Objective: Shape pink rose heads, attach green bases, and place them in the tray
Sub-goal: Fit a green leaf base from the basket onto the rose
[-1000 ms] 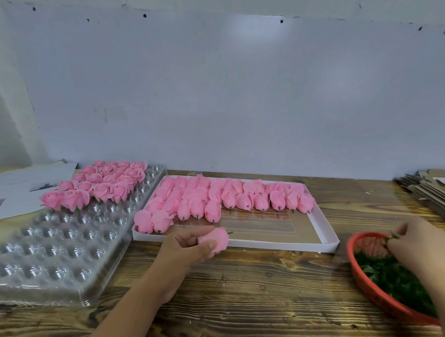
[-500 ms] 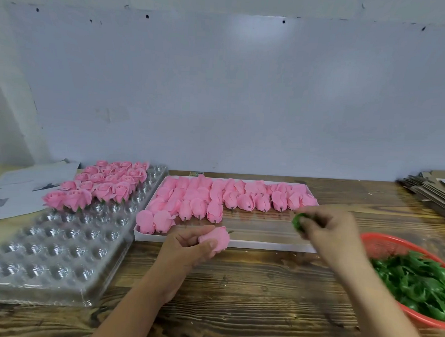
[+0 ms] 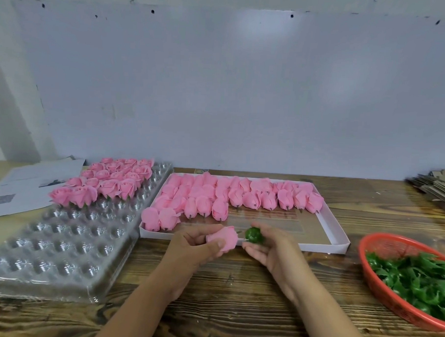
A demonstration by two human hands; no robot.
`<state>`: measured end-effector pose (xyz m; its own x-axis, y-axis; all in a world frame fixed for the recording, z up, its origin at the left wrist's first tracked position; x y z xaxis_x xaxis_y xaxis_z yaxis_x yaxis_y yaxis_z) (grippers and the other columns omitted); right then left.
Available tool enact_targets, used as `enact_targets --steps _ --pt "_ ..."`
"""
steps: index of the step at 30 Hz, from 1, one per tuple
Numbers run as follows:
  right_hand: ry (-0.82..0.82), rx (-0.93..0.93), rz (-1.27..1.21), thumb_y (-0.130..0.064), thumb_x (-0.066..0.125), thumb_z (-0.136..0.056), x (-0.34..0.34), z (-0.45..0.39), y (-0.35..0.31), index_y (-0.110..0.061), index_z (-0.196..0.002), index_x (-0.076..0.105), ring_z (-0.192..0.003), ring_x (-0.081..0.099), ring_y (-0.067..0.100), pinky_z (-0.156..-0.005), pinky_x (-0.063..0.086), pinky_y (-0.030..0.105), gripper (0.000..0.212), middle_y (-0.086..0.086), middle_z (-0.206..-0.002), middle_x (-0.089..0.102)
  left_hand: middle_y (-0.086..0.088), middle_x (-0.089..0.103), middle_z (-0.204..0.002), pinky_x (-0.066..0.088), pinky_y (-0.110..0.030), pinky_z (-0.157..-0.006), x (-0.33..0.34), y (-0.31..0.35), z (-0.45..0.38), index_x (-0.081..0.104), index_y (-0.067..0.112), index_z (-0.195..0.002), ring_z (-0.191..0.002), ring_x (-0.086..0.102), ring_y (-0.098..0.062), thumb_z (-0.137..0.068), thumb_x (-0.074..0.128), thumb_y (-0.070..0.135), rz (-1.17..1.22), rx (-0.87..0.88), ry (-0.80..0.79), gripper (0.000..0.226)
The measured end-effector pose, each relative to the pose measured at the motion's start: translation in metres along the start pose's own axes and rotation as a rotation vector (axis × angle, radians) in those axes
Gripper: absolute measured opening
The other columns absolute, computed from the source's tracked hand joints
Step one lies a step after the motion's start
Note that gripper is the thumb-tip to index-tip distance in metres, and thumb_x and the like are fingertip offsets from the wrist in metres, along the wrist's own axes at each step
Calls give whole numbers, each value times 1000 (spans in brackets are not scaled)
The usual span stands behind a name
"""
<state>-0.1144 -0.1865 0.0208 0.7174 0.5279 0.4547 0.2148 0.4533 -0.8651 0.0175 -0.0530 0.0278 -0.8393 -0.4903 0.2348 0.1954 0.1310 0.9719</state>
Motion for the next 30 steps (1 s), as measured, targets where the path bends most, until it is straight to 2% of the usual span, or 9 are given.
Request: enact_targets --steps 4,8,14,22,25,30 --pt "-107 67 -138 -11 49 -101 3 5 2 1 -121 64 -94 73 38 -69 61 30 28 26 -106 72 -8 77 -110 58 -21 -76 0 0 0 80 26 -107 -98 74 -17 -75 83 22 -27 15 -18 32" --pt "-172 124 -157 -4 44 -101 8 7 8 -1 -125 60 -91 75 30 -73 62 31 28 23 -107 73 -7 78 -108 58 -22 -77 2 1 0 80 28 -108 -96 74 -14 -79 83 21 -78 51 -30 30" --pt "-190 115 -147 1 52 -97 11 7 13 0 -124 61 -97 73 29 -81 61 31 29 22 -114 72 -6 78 -107 57 -22 -79 5 1 1 79 26 -108 -99 74 -16 -77 81 21 -148 81 -35 32" --pt "-92 60 -160 -3 59 -96 9 4 16 5 -119 64 -95 73 27 -75 61 28 25 23 -109 73 0 79 -105 56 -19 -79 4 -1 1 81 28 -104 -99 74 -13 -76 84 17 -209 89 11 30" --pt "-126 71 -167 -4 58 -96 14 7 17 8 -116 63 -93 73 29 -74 62 30 24 26 -108 72 3 79 -104 55 -16 -78 4 -3 1 81 30 -102 -98 74 -10 -81 82 8 -243 82 17 30" --pt "-134 75 -170 -2 57 -96 12 9 15 9 -119 62 -91 74 29 -72 61 30 25 27 -109 71 5 79 -102 55 -15 -77 2 -4 -1 81 32 -99 -96 73 -9 -81 83 9 -247 76 50 29"
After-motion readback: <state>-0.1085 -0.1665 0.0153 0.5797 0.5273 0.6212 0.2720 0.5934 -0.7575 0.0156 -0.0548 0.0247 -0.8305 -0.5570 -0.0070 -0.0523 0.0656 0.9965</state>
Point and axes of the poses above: each hand's wrist, its own z-axis away from the middle knuckle, its own x-axis out of the palm, y = z × x, the point moved 5 cm from there along -z, towards the middle knuckle
